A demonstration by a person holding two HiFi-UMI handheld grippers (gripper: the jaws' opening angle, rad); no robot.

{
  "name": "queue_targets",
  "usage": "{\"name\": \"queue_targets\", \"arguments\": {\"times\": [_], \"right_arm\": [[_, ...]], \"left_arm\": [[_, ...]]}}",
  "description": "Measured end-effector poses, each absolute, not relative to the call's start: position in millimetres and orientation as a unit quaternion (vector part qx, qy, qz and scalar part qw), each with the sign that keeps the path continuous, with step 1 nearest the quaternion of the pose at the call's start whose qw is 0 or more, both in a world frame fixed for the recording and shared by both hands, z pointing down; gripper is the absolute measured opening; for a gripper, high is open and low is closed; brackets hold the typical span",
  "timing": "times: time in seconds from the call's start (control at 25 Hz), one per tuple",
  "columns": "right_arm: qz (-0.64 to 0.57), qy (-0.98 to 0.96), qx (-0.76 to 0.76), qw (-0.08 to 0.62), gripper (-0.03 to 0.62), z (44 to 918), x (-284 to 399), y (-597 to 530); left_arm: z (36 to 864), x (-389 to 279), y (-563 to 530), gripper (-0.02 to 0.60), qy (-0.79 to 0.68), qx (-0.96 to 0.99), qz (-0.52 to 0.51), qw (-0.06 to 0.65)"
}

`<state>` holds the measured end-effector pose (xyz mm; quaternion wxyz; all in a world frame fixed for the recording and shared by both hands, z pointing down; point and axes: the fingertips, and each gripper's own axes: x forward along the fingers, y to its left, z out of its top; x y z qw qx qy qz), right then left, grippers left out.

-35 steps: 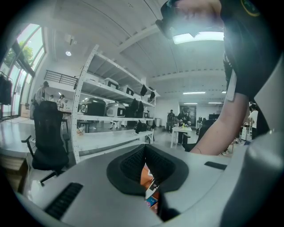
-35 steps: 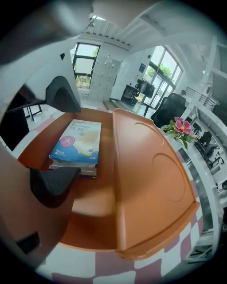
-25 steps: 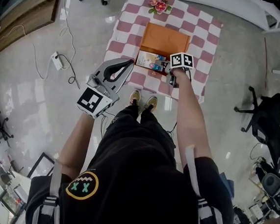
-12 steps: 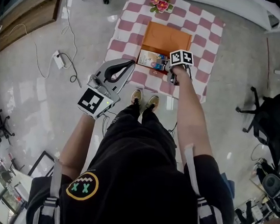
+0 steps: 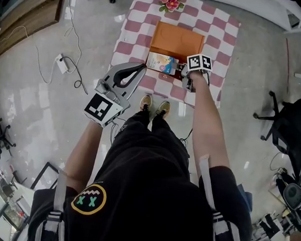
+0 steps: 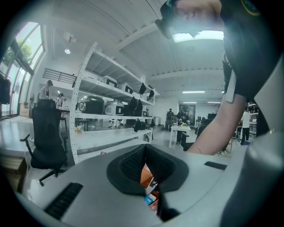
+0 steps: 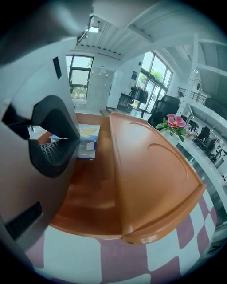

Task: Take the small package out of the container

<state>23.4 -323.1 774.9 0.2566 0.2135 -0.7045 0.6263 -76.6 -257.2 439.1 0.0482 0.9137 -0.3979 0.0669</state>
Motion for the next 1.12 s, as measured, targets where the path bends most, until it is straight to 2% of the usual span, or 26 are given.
{"name": "queue_targets", "arguments": {"times": [0.16, 0.28, 0.36, 0.72, 0.8, 1.12], "right_arm": [[0.624, -0.701, 0.218, 0.269, 0.032, 779, 25, -322], [0.628, -0.694, 0.216, 0.278, 0.132, 785, 22, -323], [0.632, -0.689, 0.213, 0.284, 0.170, 788, 19, -323], [0.663, -0.658, 0.211, 0.288, 0.185, 795, 19, -322], [0.669, -0.653, 0.208, 0.288, 0.213, 796, 18, -321], [0.675, -0.651, 0.185, 0.293, 0.212, 797, 13, -318]], "left_arm": [[436, -72, -258, 0.017, -0.396, 0.914, 0.068, 0.046], [438, -72, -256, 0.017, -0.398, 0.913, 0.071, 0.048], [440, -74, -254, 0.017, -0.400, 0.912, 0.071, 0.050], [440, -82, -250, 0.017, -0.413, 0.906, 0.069, 0.060], [444, -85, -249, 0.017, -0.413, 0.906, 0.074, 0.056], [448, -83, -248, 0.017, -0.411, 0.906, 0.078, 0.060]]}}
